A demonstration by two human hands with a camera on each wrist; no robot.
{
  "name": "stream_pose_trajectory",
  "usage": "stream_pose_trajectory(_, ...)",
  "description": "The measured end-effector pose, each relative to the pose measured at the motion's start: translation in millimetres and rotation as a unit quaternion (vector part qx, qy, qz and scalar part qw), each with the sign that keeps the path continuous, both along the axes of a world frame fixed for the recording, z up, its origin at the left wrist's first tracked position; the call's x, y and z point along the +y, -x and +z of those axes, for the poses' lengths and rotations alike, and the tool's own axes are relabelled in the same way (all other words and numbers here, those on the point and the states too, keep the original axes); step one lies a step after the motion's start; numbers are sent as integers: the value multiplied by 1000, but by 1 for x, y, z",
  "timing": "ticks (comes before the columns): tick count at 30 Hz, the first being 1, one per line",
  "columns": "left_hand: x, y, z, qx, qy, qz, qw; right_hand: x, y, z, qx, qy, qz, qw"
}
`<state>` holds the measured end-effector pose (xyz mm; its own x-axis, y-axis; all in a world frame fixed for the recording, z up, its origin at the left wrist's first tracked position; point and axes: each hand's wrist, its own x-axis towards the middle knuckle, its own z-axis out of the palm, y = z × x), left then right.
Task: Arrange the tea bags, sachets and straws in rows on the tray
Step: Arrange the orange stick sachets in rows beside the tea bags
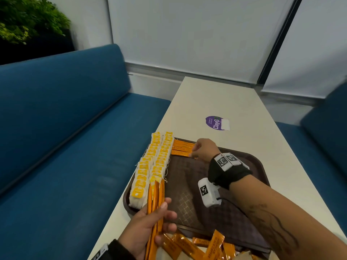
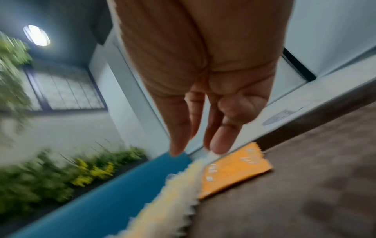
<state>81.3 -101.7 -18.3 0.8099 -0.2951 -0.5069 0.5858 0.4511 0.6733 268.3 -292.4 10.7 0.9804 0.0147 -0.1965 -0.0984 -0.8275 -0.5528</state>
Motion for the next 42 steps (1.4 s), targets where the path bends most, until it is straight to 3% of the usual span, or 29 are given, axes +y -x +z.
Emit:
stream_pose_trajectory(3, -1, 2, 6, 5, 25, -10, 1000, 18, 54, 30, 87, -172, 109, 975)
stream_pose_trajectory(6, -5, 7, 15, 4, 56, -20, 998, 29, 95, 43, 169, -243, 193, 936)
stream_pose_trajectory(11, -5, 14, 18, 19, 79, -26, 996, 30, 128, 40, 139, -310, 144, 930)
stream_pose_trajectory(16, -1, 16, 8, 22, 48, 20, 998, 24, 142, 41, 114, -358, 70, 924)
stream_pose_trajectory(20, -4, 12, 6, -2, 34, 100, 994, 34, 163, 28, 166, -313, 65, 933)
stream_pose_trajectory(23, -8, 7, 10, -15, 13, 131, 991, 45, 174, 17, 145, -297, 66, 942)
stream_pose_trajectory(27, -10, -1, 9, -13, -11, 137, 990, 46, 172, 15, 103, -385, 32, 916)
stream_pose_trajectory(31, -7, -5, 8, -1, -23, 137, 990, 30, 137, 18, 13, -371, -34, 928)
stream_pose_trajectory(34, -4, -5, 5, 18, -24, 125, 992, -5, 77, 13, -53, -255, -121, 958)
stream_pose_trajectory(37, -1, -6, -1, 35, -22, 125, 991, -31, 28, -2, 0, -168, -149, 975)
stream_pose_trajectory(42, 3, -10, -11, 48, -26, 122, 991, -26, -11, -12, 118, -132, -147, 973)
